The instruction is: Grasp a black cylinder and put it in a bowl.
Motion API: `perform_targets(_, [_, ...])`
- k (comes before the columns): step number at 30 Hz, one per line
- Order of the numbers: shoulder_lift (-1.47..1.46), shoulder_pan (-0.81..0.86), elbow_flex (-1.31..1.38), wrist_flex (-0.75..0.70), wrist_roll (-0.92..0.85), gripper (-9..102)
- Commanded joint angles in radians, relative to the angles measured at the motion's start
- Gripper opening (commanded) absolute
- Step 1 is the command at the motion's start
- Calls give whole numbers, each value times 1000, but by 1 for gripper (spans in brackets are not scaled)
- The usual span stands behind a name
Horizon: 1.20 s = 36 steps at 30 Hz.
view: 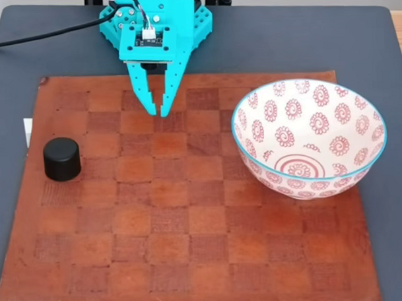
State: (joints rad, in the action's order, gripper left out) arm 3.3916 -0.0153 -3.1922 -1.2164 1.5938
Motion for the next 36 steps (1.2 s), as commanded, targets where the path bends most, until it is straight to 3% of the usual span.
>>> perform_targets(1, [51, -8, 5, 5, -3, 1])
perform_targets(36, [35, -5, 114, 15, 14, 1])
